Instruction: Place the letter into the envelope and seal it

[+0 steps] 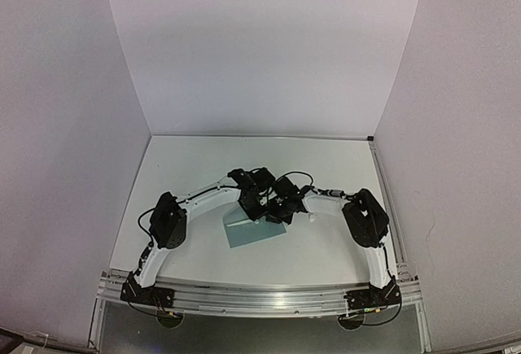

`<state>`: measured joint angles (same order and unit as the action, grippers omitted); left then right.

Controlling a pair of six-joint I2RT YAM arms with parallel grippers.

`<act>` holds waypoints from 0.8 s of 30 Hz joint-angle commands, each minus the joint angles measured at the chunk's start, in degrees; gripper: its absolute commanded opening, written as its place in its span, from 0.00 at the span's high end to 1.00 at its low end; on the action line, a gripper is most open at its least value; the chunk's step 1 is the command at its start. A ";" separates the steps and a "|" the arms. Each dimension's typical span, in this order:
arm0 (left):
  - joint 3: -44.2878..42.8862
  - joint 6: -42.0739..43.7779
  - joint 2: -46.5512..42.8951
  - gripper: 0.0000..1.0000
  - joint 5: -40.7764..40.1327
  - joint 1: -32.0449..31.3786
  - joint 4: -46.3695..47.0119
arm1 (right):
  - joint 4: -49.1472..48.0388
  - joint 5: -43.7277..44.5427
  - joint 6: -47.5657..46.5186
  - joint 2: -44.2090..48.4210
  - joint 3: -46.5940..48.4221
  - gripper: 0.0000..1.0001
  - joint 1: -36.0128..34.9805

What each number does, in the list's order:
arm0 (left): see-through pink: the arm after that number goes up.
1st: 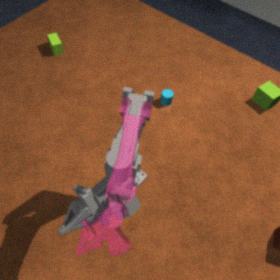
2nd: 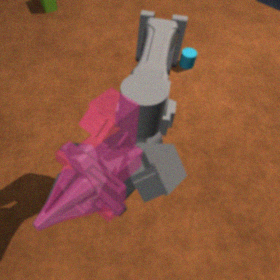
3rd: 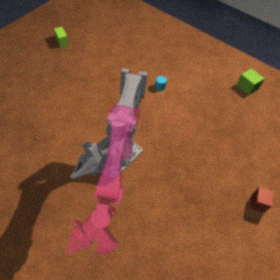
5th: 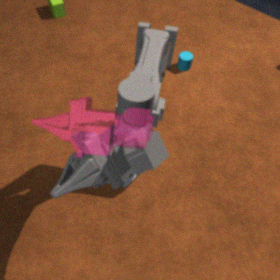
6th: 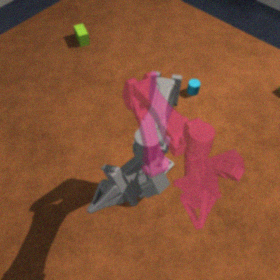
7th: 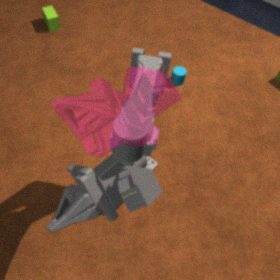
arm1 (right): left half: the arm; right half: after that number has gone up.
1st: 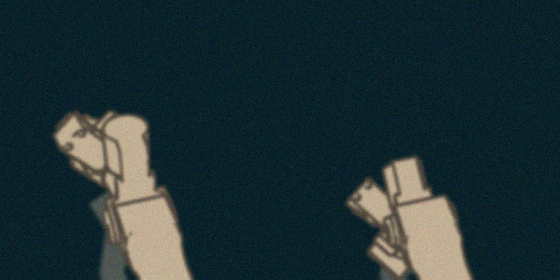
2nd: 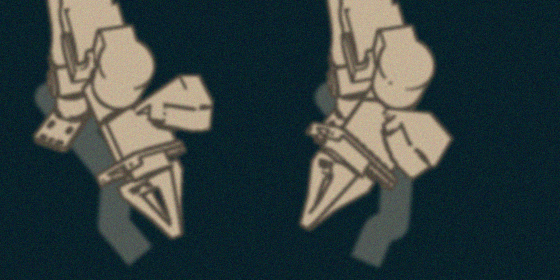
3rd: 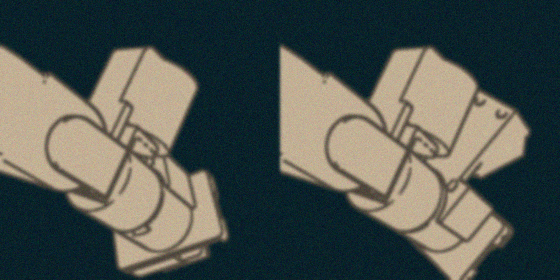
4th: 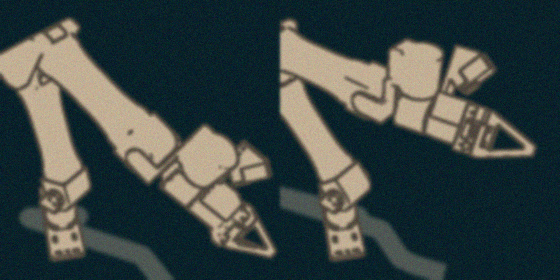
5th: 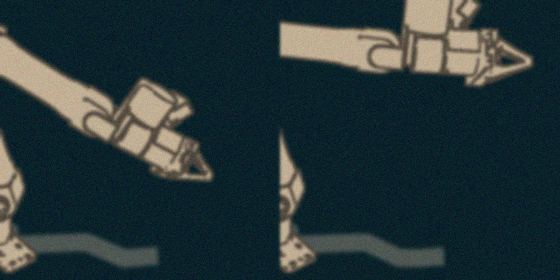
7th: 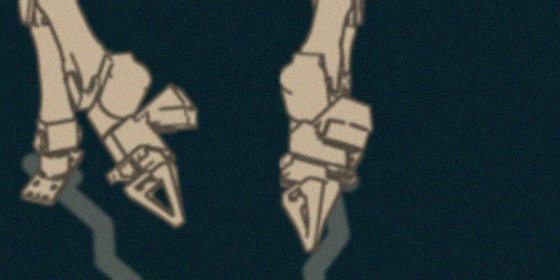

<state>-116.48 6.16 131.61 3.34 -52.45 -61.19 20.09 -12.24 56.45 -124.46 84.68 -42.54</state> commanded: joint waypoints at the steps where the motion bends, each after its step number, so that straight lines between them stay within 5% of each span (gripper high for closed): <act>1: -0.38 2.32 -5.60 1.00 2.76 -1.26 -2.51 | 1.95 1.76 -0.50 -2.73 -1.26 1.00 -0.36; 13: 6.96 1.09 -3.85 1.00 -0.06 -1.63 8.12 | 1.97 1.52 -0.28 -3.08 -1.22 1.00 -0.38; 24: 11.86 6.41 -7.92 1.00 -2.81 -1.75 -6.18 | 1.97 1.87 -0.94 -2.12 -2.00 1.00 -0.36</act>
<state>-108.67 9.02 128.13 1.92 -53.21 -59.30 19.36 -12.37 56.40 -124.55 84.46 -42.70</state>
